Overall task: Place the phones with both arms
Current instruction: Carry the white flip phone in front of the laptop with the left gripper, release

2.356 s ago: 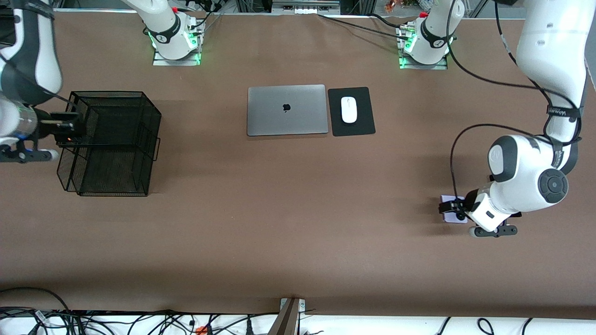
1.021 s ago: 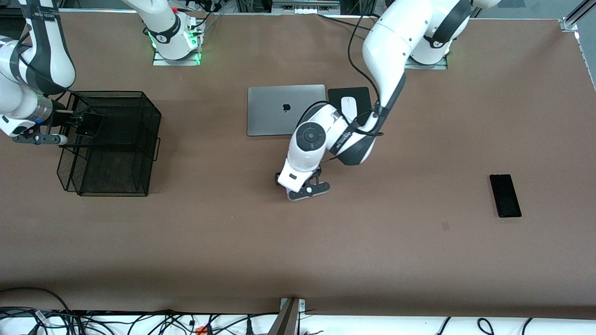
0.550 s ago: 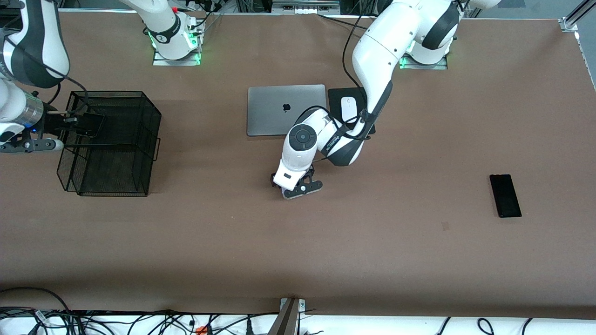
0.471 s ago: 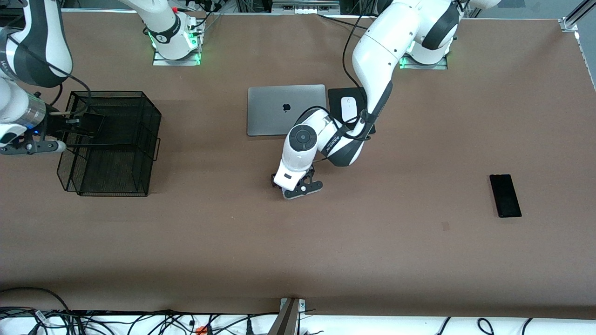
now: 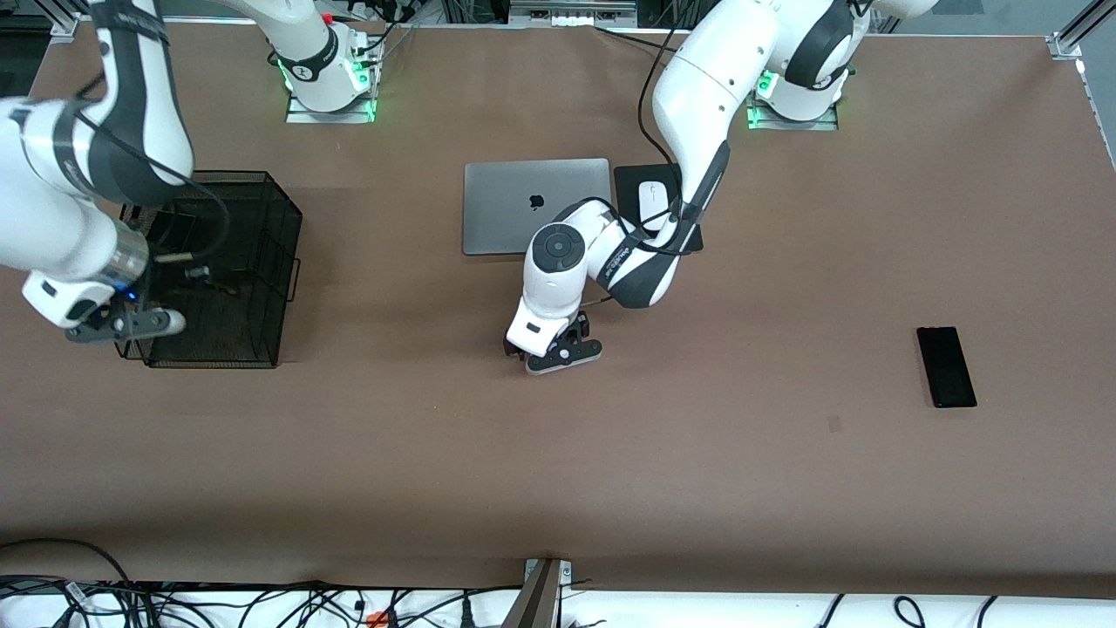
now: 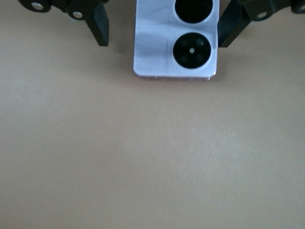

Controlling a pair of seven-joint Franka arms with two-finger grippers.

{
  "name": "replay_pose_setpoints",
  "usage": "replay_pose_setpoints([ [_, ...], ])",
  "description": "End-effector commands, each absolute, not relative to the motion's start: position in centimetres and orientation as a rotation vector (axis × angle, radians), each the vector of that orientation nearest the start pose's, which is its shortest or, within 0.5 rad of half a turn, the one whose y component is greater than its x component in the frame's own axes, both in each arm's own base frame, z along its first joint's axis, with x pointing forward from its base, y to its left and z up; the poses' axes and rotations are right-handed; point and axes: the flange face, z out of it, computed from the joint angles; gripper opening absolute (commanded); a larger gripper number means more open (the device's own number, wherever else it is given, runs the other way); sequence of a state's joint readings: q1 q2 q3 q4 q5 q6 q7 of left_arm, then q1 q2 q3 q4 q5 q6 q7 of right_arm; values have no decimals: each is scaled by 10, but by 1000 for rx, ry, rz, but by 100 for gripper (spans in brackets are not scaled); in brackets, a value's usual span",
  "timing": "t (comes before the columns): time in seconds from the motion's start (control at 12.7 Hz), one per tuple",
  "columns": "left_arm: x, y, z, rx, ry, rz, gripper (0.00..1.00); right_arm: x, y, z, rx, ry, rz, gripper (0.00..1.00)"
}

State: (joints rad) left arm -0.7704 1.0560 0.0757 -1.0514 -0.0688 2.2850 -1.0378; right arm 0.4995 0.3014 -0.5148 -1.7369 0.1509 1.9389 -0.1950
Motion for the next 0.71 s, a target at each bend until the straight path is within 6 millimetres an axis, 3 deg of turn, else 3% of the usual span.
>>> replay_pose_setpoints([
  [0.0, 629, -476, 260, -3178, -638, -219, 100, 652, 70, 402, -3164, -180, 91, 100],
  [0.16, 656, -410, 310, -3127, -641, -135, 100, 657, 92, 384, -3118, -175, 73, 100],
  [0.31, 673, -335, 358, -3081, -635, -32, 100, 661, 139, 363, -3098, -278, 72, 100],
  [0.55, 689, -196, 431, -3086, -510, 64, 100, 679, 213, 336, -3063, -447, -27, 100],
  [0.63, 694, -144, 446, -3094, -468, 88, 100, 679, 243, 327, -3035, -497, -56, 100],
])
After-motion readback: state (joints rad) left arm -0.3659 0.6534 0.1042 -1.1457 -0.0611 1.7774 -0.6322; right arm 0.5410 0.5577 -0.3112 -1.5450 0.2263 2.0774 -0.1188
